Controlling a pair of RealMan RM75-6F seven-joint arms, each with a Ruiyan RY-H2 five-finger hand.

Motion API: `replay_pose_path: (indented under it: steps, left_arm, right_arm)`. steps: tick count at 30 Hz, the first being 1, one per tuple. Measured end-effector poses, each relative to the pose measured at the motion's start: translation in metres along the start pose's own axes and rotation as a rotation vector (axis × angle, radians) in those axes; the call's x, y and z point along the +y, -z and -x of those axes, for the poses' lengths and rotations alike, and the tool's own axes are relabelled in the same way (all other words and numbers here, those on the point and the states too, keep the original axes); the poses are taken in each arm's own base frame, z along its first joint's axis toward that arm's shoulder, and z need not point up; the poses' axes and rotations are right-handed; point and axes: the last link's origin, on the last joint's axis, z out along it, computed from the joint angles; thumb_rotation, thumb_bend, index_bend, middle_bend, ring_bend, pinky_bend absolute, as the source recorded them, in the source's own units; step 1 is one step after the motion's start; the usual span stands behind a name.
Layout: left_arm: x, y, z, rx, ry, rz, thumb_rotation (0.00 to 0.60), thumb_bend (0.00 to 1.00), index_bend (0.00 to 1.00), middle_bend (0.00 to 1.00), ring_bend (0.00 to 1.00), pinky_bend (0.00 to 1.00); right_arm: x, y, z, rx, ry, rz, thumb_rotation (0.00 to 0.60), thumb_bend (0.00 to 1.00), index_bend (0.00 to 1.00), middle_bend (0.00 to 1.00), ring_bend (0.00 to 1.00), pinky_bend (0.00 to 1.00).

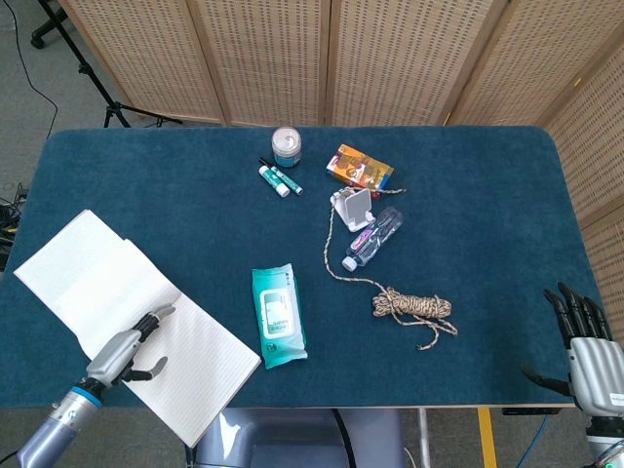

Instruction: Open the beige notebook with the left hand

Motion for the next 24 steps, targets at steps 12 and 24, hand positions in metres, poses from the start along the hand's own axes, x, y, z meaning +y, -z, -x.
replay_pose_path:
  steps: [12, 24]
  left_arm:
    - [-0.022, -0.002, -0.027, 0.098, 0.018, -0.058, 0.600, 0.40, 0.00, 0.00, 0.00, 0.00]
    - [-0.004, 0.035, -0.069, 0.332, -0.191, 0.003, 0.600, 0.05, 0.00, 0.00, 0.00, 0.00]
  right_arm:
    - [0.000, 0.000, 0.001, -0.001, 0.003, 0.001, 0.600, 0.00, 0.00, 0.00, 0.00, 0.00]
    - [-0.001, 0.000, 0.000, 0.000, -0.010, -0.004, 0.600, 0.00, 0.00, 0.00, 0.00, 0.00]
